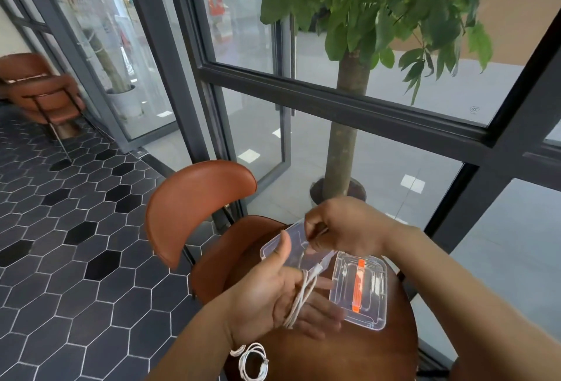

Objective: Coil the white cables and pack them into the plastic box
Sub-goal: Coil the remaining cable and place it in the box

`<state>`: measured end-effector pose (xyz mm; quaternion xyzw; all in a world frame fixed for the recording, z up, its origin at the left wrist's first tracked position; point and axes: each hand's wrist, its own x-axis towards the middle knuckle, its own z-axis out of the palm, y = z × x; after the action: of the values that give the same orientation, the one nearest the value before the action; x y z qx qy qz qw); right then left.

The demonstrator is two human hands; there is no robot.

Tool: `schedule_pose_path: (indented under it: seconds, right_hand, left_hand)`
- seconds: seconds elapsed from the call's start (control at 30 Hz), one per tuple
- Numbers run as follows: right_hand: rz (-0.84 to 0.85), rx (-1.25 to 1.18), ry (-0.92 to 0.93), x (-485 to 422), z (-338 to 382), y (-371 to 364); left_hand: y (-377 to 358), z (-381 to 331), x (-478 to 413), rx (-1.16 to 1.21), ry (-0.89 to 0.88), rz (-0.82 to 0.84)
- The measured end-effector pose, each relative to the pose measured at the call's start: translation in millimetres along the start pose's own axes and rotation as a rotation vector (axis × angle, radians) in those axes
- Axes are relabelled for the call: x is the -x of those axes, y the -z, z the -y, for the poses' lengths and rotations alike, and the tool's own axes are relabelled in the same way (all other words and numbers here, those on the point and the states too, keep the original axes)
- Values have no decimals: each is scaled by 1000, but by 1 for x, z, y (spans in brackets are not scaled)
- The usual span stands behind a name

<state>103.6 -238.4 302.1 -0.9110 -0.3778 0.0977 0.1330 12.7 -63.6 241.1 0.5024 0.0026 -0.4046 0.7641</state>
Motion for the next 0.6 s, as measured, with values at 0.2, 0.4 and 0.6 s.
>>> schedule_pose_path:
  seconds: [0.2, 0.4, 0.6]
  right_hand:
    - [-355, 347, 3, 27, 36, -4]
    - [-680, -265, -196, 55, 42, -53]
    - [-579, -564, -325, 66, 53, -95]
  left_hand:
    - [7, -2, -10, 58, -149, -213]
    - [-3, -10, -5, 507, -379, -115]
    - [-23, -16, -10, 497, -464, -199]
